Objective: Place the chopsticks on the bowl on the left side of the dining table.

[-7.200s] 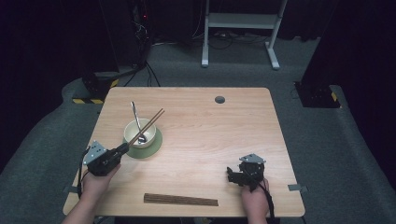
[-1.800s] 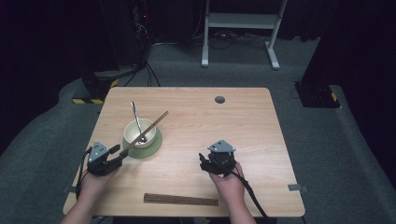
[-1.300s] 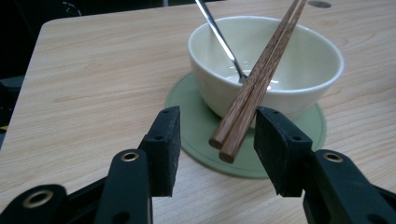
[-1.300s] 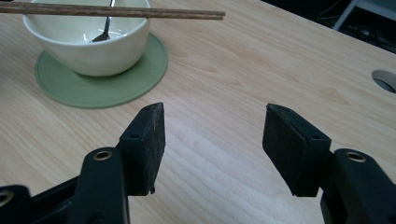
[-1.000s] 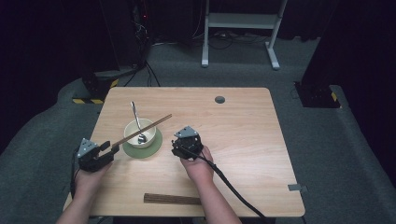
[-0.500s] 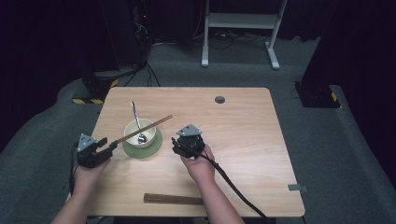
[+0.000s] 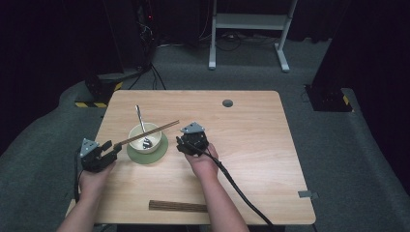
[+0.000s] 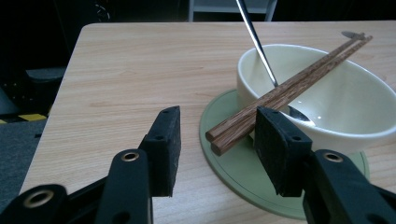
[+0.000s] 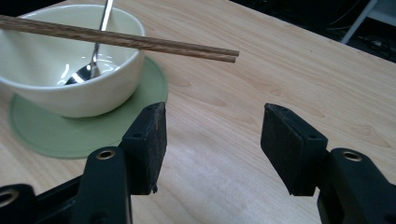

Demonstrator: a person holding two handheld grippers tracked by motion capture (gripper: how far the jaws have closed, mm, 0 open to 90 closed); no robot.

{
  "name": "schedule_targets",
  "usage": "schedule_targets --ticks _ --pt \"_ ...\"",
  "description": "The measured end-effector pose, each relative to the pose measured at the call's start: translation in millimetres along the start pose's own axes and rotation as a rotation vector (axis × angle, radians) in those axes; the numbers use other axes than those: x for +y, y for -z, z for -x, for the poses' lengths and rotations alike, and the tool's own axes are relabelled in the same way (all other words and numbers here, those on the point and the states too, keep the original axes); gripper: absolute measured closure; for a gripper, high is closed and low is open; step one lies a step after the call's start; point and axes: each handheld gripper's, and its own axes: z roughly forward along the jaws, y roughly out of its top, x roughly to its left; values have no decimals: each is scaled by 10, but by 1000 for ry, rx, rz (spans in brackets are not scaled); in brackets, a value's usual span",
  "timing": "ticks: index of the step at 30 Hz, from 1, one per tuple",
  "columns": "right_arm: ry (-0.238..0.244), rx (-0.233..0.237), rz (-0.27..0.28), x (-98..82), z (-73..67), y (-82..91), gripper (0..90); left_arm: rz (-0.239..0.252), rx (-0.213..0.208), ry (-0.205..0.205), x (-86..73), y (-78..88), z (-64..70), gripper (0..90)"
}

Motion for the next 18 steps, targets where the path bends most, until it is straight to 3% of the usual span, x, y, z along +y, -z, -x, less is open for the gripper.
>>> schedule_targets --ticks 5,13,18 --pt "-3 -6 -4 66 33 -111 386 -5 6 38 -11 -42 -44 551" --pt "36 0 -47 167 18 -372 308 8 16 44 -4 -60 -30 576" --pt "29 17 -54 190 16 -499 284 9 20 43 10 -60 -3 582"
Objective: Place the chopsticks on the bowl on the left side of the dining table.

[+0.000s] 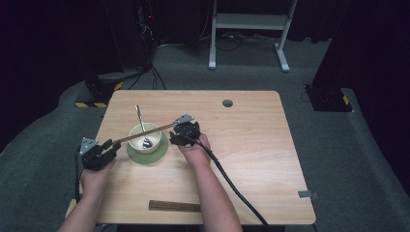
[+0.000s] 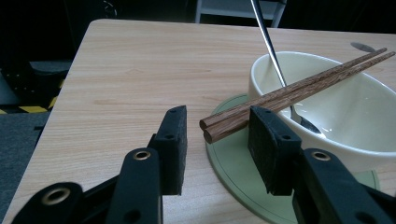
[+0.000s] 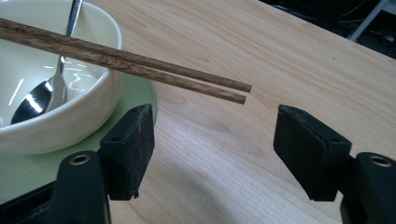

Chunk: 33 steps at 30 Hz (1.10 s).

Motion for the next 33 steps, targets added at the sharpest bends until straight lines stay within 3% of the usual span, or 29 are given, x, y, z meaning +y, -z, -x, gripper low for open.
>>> schedule_targets --ticks 7,17,33 --pt "6 31 22 84 -5 -82 288 -8 5 -6 -7 -15 7 592" --pt "24 27 17 93 -102 -104 306 -9 -20 0 -7 -23 -6 590" --pt "-7 28 34 -139 -138 173 332 -8 -85 -29 -14 -17 -16 584"
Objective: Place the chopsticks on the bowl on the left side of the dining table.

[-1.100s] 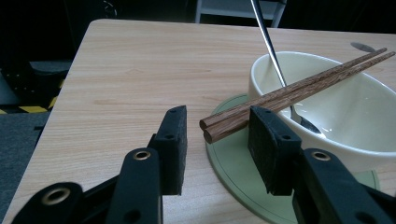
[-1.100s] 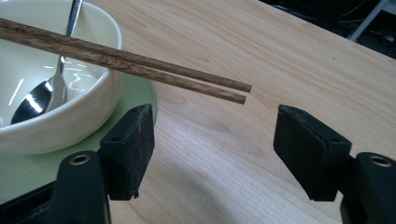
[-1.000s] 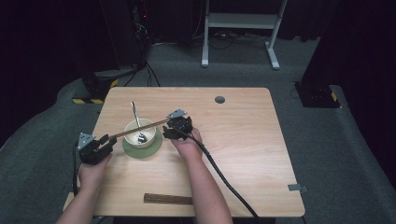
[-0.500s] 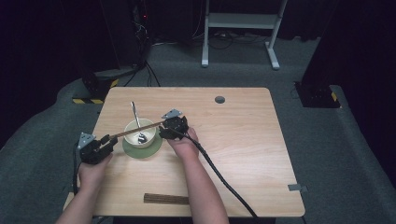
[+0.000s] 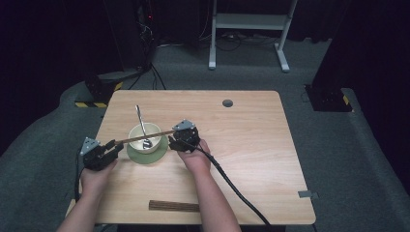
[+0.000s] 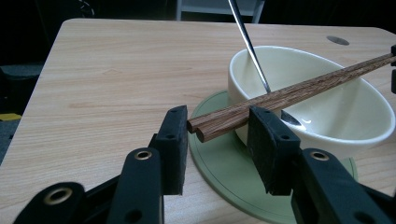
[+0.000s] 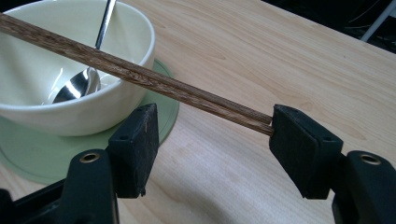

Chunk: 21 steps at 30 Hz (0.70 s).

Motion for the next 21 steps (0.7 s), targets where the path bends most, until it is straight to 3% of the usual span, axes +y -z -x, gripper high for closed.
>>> schedule_targets --ticks 11,17,21 --pt "0 7 10 -48 -70 53 354 1 -2 7 -16 16 -65 561" --pt "-7 -6 16 -70 -61 69 365 -1 4 -18 -23 55 -72 536" --pt "-31 -24 5 -96 -31 86 425 -18 27 -45 -28 73 -69 541"
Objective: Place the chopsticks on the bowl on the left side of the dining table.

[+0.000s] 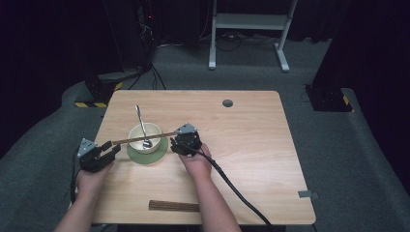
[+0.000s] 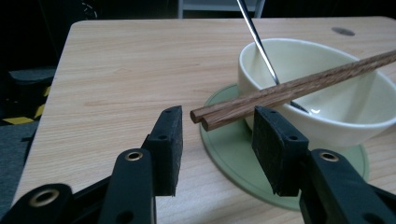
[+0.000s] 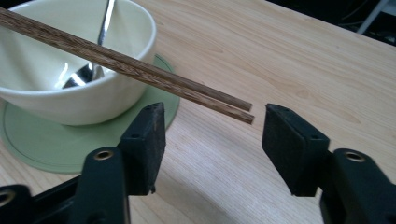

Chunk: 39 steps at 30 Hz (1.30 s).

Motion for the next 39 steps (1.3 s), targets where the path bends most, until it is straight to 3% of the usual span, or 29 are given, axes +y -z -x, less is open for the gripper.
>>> schedule_targets --ticks 4,8,14,18,39 --pt "-10 -15 -10 -29 20 1 474 -2 8 30 -7 -17 -34 587" --pt "-2 -23 -2 -45 8 13 541 -6 10 30 -11 -42 -37 618" --pt "-38 -33 17 -69 -3 52 623 3 11 53 -5 -72 -70 665" --pt "-21 -47 27 -99 -7 76 650 7 10 73 -1 -91 -89 677" --pt "-11 -81 28 -141 -63 134 834 7 18 84 36 -139 -106 719"
